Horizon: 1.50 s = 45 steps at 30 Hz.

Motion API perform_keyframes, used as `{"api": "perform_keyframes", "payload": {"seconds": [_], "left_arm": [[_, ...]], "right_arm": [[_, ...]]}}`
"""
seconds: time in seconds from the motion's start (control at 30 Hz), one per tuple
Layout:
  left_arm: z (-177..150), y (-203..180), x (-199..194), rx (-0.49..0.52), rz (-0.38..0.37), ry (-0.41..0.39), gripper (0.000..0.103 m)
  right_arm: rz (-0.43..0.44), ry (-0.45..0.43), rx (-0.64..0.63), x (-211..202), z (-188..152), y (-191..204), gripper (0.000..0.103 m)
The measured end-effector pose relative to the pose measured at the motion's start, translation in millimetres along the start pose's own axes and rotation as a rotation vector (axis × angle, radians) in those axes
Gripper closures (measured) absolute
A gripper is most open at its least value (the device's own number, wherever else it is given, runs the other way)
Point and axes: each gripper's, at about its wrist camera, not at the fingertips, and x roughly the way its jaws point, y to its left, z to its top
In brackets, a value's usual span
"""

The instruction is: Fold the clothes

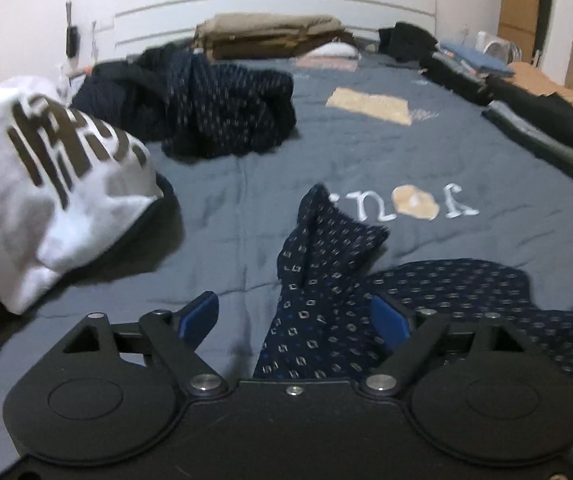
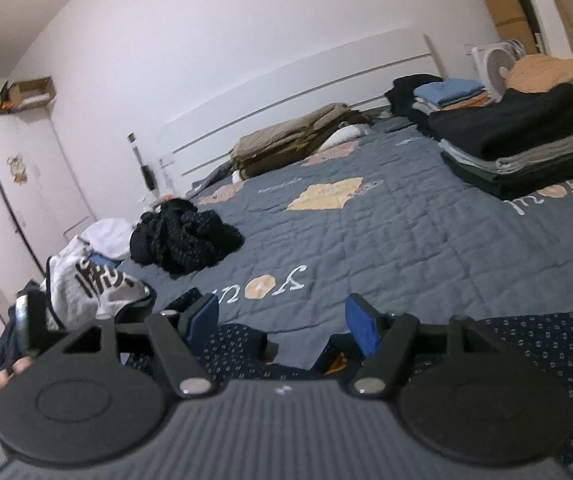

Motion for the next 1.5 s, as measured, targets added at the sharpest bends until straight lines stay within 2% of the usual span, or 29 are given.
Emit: {"api": "perform_keyframes", "payload": {"seconds": [0.03,0.07,0.1,0.17,0.23,0.33,0.5,0.57,0.6,0.63,0.7,0.73,0.77,0.83,0.9,1.03,1.1,1.2,1.37,1.5], "left_arm": [[0,2,9,-0.003,-0.002,0.019,0.042],[-1,6,13,-0.018,-0.018,0.033,0.067],[-1,10,15,-0.036,-0.036,0.047,0.079],[-2,20,12,-0.079,-0.054,0.049,0.089],[1,36,-9,-0.122,-0.012,-0.013,0.091],[11,68,-61,-0.173,0.097,-0.15,0.092],[10,151,-181,-0.329,0.357,-0.381,0.092],[4,178,-214,-0.371,0.413,-0.381,0.092],[-3,185,-223,-0.372,0.451,-0.349,0.092],[-10,190,-229,-0.367,0.491,-0.311,0.088],[-24,199,-242,-0.357,0.57,-0.233,0.052],[-31,199,-244,-0.347,0.581,-0.194,0.022],[-39,192,-246,-0.315,0.575,-0.18,0.012],[-54,173,-251,-0.237,0.559,-0.151,0.012],[-61,151,-250,-0.188,0.504,-0.148,0.012],[-48,92,-232,-0.075,0.268,-0.173,0.01],[-29,55,-206,-0.003,0.118,-0.171,0.009],[-6,-6,-156,0.13,-0.058,-0.123,0.007],[10,-78,-67,0.324,-0.23,0.005,0.008],[17,-101,-14,0.407,-0.33,0.079,0.01]], "right_arm": [[-0.001,0.004,-0.011,1,0,1,0.034],[-0.002,0.007,-0.019,2,-1,2,0.034],[-0.002,0.011,-0.019,3,-1,1,0.034],[-0.003,0.017,-0.006,4,-2,-1,0.033],[-0.008,0.02,0.012,3,-1,-4,0.033],[-0.006,0.008,0.024,-1,1,-5,0.033],[-0.012,-0.014,0.02,-7,3,-6,0.033],[-0.03,-0.013,0.017,-7,4,-8,0.033],[-0.043,-0.009,0.016,-6,3,-10,0.033],[-0.056,-0.004,0.015,-5,3,-11,0.033],[-0.082,0.006,0.013,-2,2,-15,0.033],[-0.094,0.015,0.011,-1,2,-18,0.033],[-0.106,0.024,0.007,1,1,-20,0.033],[-0.127,0.048,-0.015,6,0,-25,0.033],[-0.155,0.079,-0.052,13,-2,-31,0.033],[-0.186,0.133,-0.088,25,-2,-50,0.033],[-0.197,0.153,-0.092,33,2,-62,0.033],[-0.191,0.178,-0.1,48,6,-74,0.032],[-0.124,0.245,-0.161,80,8,-79,0.031],[-0.055,0.271,-0.182,97,6,-72,0.03]]}}
